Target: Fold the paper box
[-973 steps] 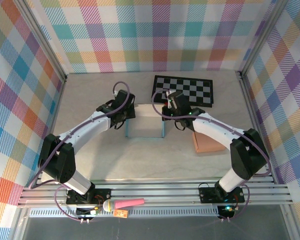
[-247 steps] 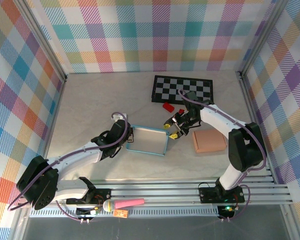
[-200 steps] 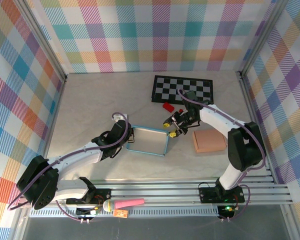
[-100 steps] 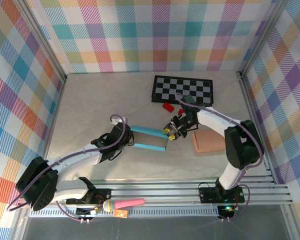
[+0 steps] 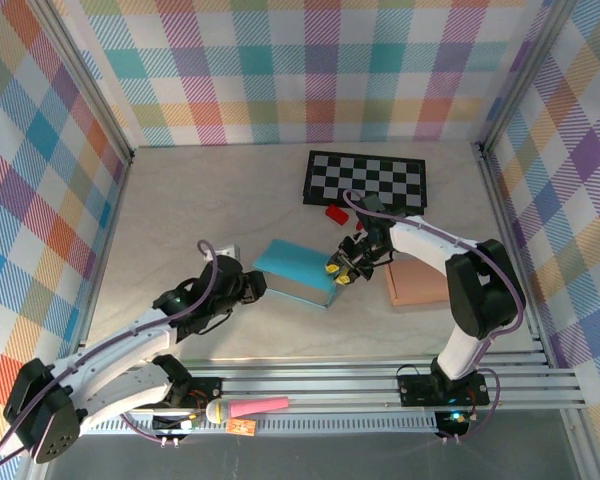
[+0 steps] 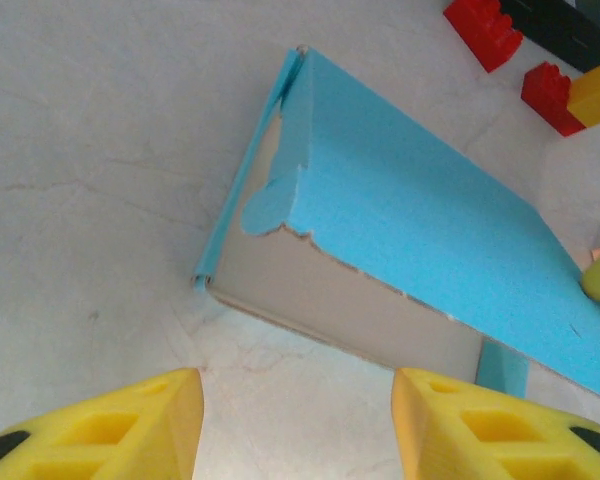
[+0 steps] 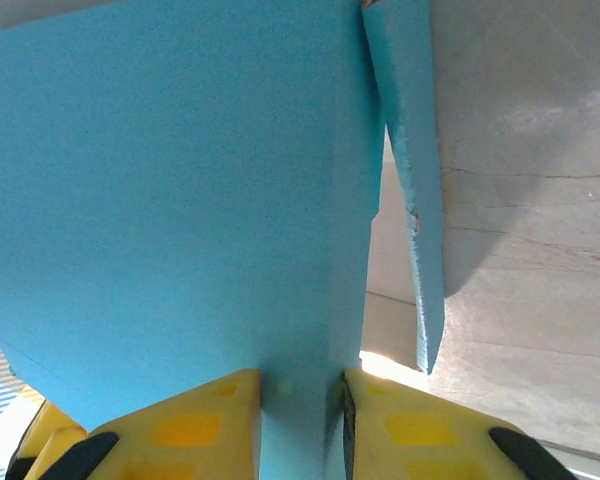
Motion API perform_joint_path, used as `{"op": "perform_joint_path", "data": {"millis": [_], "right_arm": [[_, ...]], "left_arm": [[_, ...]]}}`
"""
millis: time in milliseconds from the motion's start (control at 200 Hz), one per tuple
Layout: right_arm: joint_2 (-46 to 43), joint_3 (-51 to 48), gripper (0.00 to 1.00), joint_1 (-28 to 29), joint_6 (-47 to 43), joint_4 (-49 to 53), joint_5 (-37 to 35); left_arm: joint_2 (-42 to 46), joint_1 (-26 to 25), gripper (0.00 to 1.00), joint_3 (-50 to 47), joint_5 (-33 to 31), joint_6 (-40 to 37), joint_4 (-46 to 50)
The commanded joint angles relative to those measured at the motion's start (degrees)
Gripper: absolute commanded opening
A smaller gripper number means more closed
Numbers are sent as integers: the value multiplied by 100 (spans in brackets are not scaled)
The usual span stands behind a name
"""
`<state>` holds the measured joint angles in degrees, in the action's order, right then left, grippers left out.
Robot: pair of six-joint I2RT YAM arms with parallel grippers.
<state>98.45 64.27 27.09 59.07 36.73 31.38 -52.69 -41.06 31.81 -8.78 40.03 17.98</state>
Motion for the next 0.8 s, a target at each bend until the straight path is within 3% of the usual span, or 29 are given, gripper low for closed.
{"op": "perform_joint_path", "data": {"millis": [0, 170, 295, 380, 560, 795], "right_arm": [[71, 50, 27, 40, -182, 227, -136], [100, 156, 26, 42, -339, 351, -250], [137, 181, 26, 42, -549, 386, -365], [213, 221, 26, 42, -752, 469, -507], [349, 326, 25, 42, -1031, 526, -627], [524, 494, 22, 39, -1331, 694, -861]], "left_arm": [[396, -41, 53, 485, 79, 455, 987], [178, 361, 53, 1691, -62, 558, 2490], [-501, 1330, 54, 2163, 963, 240, 2386], [-1319, 1686, 55, 2474, 1694, -115, 2121], [-3099, 1794, 51, 3376, 2531, -881, 2066], [-3973, 1786, 45, 3301, 2798, -1003, 1617]]}}
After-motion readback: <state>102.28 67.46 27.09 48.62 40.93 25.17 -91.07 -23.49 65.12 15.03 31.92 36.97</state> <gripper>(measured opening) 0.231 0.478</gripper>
